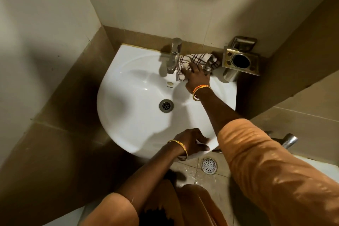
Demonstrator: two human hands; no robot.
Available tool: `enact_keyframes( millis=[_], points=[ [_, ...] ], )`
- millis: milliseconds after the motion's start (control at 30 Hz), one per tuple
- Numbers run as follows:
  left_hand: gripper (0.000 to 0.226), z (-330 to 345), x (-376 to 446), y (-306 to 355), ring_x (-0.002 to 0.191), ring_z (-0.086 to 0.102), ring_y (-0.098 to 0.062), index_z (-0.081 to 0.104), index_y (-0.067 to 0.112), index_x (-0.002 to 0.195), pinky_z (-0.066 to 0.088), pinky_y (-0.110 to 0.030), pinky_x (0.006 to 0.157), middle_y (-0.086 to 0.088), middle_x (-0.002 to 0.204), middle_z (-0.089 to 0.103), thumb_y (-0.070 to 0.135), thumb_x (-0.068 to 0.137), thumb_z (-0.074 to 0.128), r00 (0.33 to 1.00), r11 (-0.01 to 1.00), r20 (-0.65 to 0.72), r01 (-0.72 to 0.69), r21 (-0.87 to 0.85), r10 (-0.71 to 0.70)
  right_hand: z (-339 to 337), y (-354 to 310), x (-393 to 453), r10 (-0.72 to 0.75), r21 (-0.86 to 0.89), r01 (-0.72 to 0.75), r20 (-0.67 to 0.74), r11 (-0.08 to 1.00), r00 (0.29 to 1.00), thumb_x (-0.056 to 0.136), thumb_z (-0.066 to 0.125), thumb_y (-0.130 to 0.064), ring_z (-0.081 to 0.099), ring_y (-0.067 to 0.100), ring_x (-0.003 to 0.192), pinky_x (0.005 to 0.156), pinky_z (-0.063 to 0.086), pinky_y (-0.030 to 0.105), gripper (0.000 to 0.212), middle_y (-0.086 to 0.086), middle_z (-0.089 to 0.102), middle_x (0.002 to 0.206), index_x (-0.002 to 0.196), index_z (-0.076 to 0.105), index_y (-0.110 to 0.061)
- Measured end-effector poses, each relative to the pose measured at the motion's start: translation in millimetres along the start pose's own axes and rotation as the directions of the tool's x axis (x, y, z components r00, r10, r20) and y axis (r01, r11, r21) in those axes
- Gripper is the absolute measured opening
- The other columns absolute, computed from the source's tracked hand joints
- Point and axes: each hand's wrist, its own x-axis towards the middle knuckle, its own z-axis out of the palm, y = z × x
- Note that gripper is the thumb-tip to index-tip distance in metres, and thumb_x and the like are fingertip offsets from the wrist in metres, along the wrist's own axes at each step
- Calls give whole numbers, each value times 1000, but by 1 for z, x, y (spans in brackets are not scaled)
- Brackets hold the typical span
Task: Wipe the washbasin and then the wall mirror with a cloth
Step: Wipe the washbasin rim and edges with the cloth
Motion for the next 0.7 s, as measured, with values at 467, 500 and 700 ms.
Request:
enact_keyframes(
  millis=[467, 500, 700],
  points=[
    [29, -114, -26, -76, 76, 69, -24, 69, 27, 111, 57, -35, 72, 0, 103, 74, 27, 82, 62, 761, 998, -646, -54, 26, 58, 29, -55, -18, 185, 170, -158, -160, 973, 970, 81, 60, -11, 27, 51, 129, 94, 40, 63, 48, 18, 34, 147, 125, 59, -30],
    [26, -139, -30, -92, 75, 68, -24, 72, 24, 104, 56, -35, 70, -1, 98, 74, 24, 82, 59, 622, 999, -782, -23, 37, 43, 30, -55, -17, 182, 152, -154, -189, 976, 965, 80, 62, -11, 30, 52, 126, 91, 42, 63, 47, 19, 38, 144, 123, 60, -28],
    [49, -218, -28, -165, 117, 51, -41, 55, 0, 124, 43, -46, 99, -24, 122, 56, 29, 84, 58, 396, 947, -904, 319, -28, -160, 37, -71, -18, 324, 161, -288, -286, 944, 902, 77, 66, -6, 37, 51, 120, 87, 44, 62, 38, 20, 45, 137, 113, 67, -17]
  ],
)
